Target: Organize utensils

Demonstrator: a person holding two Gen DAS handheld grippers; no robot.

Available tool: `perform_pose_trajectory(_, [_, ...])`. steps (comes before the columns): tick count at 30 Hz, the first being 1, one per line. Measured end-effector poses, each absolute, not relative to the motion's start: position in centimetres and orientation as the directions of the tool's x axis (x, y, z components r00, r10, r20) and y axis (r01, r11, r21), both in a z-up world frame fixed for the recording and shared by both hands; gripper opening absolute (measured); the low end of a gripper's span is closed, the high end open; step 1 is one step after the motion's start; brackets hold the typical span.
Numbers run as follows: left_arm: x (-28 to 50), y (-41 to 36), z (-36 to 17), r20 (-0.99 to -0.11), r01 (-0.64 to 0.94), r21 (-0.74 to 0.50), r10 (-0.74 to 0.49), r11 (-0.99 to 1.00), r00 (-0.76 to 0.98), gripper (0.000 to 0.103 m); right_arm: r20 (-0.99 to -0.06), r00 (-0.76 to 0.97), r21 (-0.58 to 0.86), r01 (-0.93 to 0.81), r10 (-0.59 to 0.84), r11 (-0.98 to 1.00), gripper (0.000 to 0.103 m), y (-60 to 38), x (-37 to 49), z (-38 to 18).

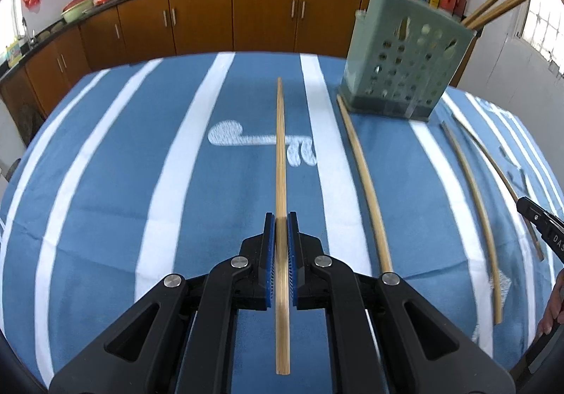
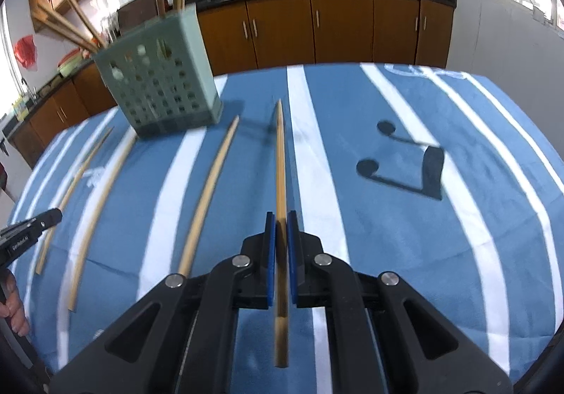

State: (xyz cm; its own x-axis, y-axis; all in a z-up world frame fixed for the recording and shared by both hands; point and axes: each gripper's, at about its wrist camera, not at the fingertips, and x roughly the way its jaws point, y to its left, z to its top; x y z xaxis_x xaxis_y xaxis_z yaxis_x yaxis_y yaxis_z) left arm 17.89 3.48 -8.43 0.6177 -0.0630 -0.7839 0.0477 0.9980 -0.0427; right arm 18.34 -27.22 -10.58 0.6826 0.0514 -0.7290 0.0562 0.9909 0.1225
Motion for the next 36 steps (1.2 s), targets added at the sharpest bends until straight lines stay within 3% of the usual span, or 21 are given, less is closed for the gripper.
perform_pose_trajectory(5, [17.9,3.4,-9.2,-0.788,0.042,-0.039,-0.056,0.998,0.612,0.008,-0.752,0.657,0.11,0.055,0.047,0.992,0.01,-27.0,18.6,-11.8])
perform_pose_trajectory(8, [17.9,3.5,-9.2,-0.788,0.043,-0.045,-0.062,0.998,0.613,0.008,-0.745,0.665,0.112,0.049,0.051,0.992,0.02,-26.9,18.3,-11.5])
perform_pose_trajectory(12, [17.3,3.7,-8.9,-0.786,0.051,-0.058,-0.077,0.997,0.614,0.008,-0.742,0.668,0.11,0.037,0.057,0.993,0.022,-26.6,17.9,-11.1])
perform_pose_trajectory(26, [15.4,3.6,-9.2,-0.784,0.071,-0.048,-0.082,0.996,0.616,0.012,-0.763,0.644,0.087,0.026,0.05,0.996,0.021,-26.4,16.8,-11.9])
perform_pose_trajectory(31, [14.9,2.6,-9.3,-0.779,0.09,0.024,-0.038,0.996,0.626,0.012,-0.763,0.646,0.077,0.037,0.035,0.996,0.008,-26.9,16.7,-12.0])
perform_pose_trajectory(36, [17.4,2.2,-9.3,-0.79,0.089,0.038,-0.025,0.995,0.613,0.009,-0.77,0.638,0.078,0.049,0.029,0.996,0.008,-27.3,18.1,-12.0])
